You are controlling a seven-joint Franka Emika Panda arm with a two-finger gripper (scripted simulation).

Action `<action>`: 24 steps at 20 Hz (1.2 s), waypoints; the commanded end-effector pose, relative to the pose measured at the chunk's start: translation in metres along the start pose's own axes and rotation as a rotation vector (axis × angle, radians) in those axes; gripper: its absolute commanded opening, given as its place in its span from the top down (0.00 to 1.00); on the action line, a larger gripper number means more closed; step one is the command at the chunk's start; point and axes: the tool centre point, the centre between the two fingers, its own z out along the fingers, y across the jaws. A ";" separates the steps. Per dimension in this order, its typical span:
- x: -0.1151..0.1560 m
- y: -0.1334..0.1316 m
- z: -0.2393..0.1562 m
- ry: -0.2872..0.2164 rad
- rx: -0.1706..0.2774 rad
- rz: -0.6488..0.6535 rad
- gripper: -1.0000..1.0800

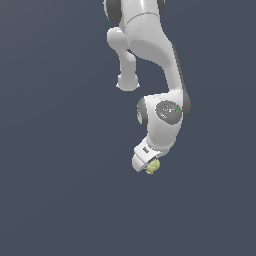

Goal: Pick up the object and move it to a goal position.

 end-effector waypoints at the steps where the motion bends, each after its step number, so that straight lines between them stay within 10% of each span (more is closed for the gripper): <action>1: 0.000 0.000 0.007 -0.001 0.000 0.000 0.04; 14: 0.001 -0.001 0.048 0.000 0.001 -0.006 0.04; 15: 0.001 -0.001 0.048 0.000 0.001 -0.006 1.00; 24: 0.001 -0.001 0.048 0.000 0.001 -0.006 1.00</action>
